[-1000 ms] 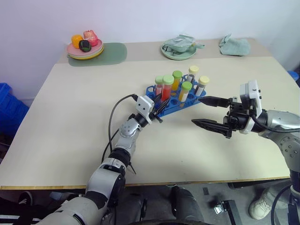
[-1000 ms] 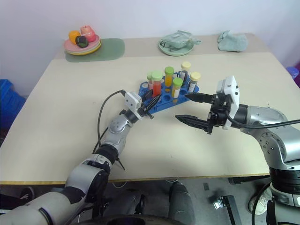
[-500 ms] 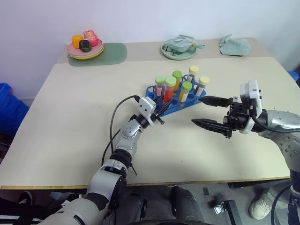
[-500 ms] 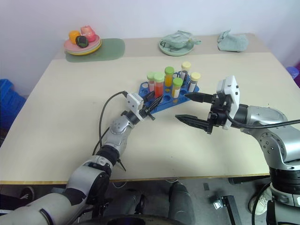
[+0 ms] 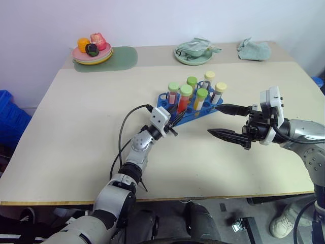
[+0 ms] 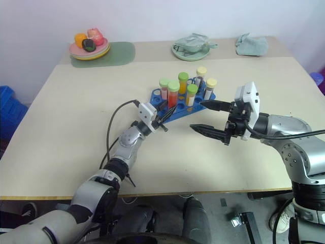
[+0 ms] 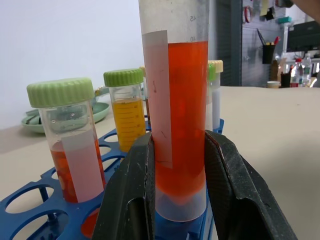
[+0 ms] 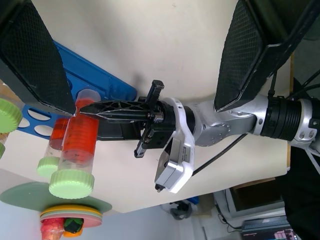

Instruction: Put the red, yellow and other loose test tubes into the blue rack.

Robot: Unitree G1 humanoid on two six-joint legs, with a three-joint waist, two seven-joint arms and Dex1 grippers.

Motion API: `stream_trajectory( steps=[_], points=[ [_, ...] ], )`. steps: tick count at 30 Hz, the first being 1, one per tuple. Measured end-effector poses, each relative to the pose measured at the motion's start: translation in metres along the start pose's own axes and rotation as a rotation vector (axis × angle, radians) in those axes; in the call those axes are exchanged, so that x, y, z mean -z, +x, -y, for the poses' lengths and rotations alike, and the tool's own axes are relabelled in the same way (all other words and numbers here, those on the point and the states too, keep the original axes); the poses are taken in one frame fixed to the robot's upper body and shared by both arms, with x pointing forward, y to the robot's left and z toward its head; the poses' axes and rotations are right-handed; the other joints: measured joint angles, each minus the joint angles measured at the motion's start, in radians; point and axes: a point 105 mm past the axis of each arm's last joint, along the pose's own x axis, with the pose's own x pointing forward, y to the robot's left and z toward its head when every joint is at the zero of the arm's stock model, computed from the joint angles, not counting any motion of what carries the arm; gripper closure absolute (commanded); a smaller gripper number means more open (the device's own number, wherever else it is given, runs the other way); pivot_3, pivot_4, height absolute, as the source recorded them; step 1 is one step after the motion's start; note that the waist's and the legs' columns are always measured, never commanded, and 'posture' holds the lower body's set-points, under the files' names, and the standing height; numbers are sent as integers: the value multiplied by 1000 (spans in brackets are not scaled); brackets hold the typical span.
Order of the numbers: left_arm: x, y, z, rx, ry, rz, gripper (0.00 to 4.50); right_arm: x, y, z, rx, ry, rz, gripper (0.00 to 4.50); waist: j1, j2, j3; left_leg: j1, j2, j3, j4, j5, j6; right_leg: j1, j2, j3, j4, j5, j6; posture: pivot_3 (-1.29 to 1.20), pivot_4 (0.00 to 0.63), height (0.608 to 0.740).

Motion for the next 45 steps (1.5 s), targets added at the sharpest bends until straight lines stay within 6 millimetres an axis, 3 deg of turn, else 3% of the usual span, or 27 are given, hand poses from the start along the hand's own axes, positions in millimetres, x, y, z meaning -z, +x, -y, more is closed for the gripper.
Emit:
stream_trajectory(
  steps=[45],
  points=[
    [4, -3, -3, -28, -46, -20, 3724, 0, 1, 0, 11, -2, 7, 0, 4, 0, 0, 0, 0, 0, 1, 0, 0, 1, 0, 0, 0, 0, 0, 0, 150, 740]
  ],
)
